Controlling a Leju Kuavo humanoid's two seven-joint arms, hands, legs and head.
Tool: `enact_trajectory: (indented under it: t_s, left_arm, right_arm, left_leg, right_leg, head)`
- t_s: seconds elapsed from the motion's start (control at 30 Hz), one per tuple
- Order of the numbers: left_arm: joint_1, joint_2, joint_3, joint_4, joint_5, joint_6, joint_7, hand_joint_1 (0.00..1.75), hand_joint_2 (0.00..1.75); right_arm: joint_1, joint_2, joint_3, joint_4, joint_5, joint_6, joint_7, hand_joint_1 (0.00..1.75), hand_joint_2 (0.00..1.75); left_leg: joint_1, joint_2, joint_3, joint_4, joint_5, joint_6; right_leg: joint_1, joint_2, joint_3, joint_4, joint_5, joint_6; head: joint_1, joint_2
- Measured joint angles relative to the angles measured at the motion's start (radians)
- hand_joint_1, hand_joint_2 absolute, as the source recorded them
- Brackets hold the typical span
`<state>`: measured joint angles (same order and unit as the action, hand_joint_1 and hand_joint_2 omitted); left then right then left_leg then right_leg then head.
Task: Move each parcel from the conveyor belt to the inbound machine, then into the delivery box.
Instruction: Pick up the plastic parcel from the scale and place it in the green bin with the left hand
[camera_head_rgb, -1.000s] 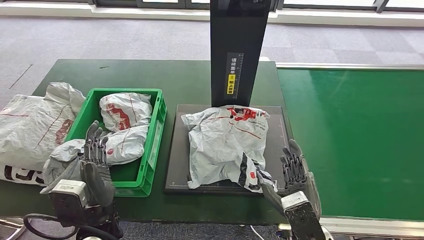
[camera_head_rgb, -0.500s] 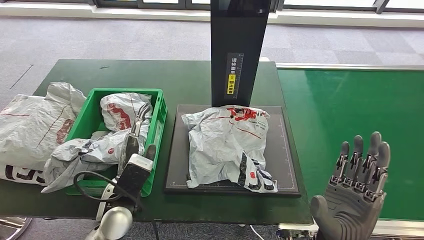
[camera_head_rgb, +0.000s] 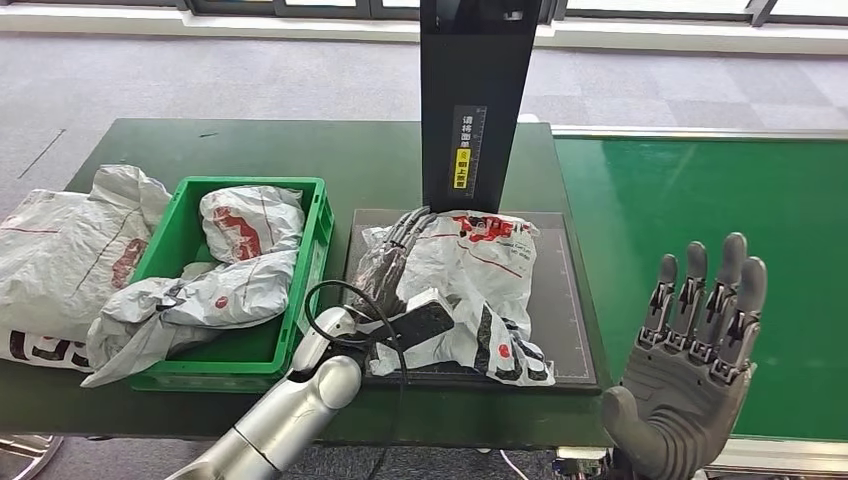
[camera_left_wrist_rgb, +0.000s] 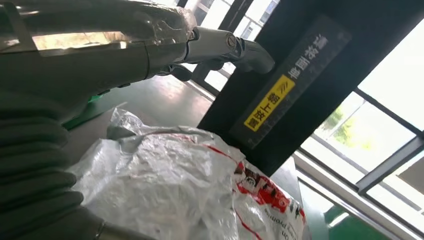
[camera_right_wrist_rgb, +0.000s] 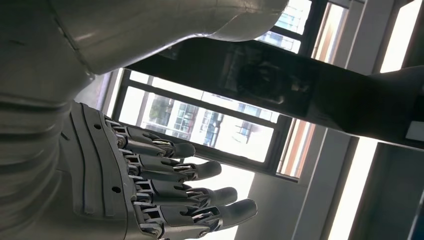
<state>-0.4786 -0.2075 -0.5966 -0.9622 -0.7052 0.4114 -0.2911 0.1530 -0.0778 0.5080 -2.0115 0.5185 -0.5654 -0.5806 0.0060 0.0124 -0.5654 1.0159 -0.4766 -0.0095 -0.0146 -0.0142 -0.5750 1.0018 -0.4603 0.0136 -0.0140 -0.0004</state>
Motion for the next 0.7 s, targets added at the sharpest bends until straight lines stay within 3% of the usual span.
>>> enact_trajectory:
  t_s: [0.17, 0.4, 0.5, 0.63, 0.67, 0.7]
  left_arm:
    - [-0.037, -0.023, -0.038, 0.087, -0.045, 0.013, 0.016, 0.00, 1.75]
    - [-0.083, -0.102, -0.135, 0.276, -0.134, 0.056, 0.065, 0.00, 1.75]
    - [-0.088, -0.118, -0.173, 0.345, -0.163, -0.030, 0.090, 0.00, 1.75]
    - [-0.099, -0.127, -0.212, 0.412, -0.179, -0.236, 0.104, 0.00, 1.75]
    - [-0.107, -0.129, -0.222, 0.426, -0.184, -0.285, 0.107, 0.07, 1.75]
    - [-0.113, -0.130, -0.230, 0.438, -0.190, -0.322, 0.110, 0.51, 1.75]
  right_arm:
    - [-0.002, 0.004, 0.000, 0.000, -0.002, 0.006, -0.002, 0.00, 1.75]
    - [-0.009, 0.006, 0.009, 0.000, -0.004, 0.042, -0.002, 0.00, 1.75]
    - [-0.024, 0.010, 0.017, 0.000, -0.020, 0.075, -0.003, 0.00, 1.75]
    - [-0.049, 0.027, 0.018, 0.003, -0.034, 0.136, 0.000, 0.00, 1.75]
    - [-0.055, 0.033, 0.018, 0.005, -0.035, 0.148, 0.001, 0.00, 1.75]
    - [-0.060, 0.039, 0.018, 0.008, -0.034, 0.157, 0.002, 0.00, 1.75]
  left_leg:
    - [0.000, -0.001, -0.001, 0.000, 0.000, 0.000]
    - [-0.001, -0.001, -0.001, 0.000, 0.000, 0.000]
    - [-0.001, 0.000, -0.001, 0.000, 0.000, 0.000]
    - [0.000, -0.001, -0.001, 0.000, 0.000, 0.000]
    - [0.000, -0.002, 0.000, 0.000, 0.000, 0.000]
    - [0.000, -0.002, 0.000, 0.000, 0.000, 0.000]
  right_leg:
    - [0.000, -0.001, -0.001, 0.000, 0.000, 0.000]
    - [-0.001, -0.001, -0.001, 0.000, 0.000, 0.000]
    - [-0.001, -0.001, -0.001, 0.000, 0.000, 0.000]
    - [0.000, -0.002, 0.000, 0.000, 0.000, 0.000]
    - [0.000, -0.002, 0.001, 0.000, 0.000, 0.000]
    - [0.000, -0.002, 0.001, 0.000, 0.000, 0.000]
  head:
    - [0.000, 0.000]
    - [0.000, 0.000]
    - [0.000, 0.000]
    - [0.000, 0.000]
    - [0.000, 0.000]
    - [0.000, 0.000]
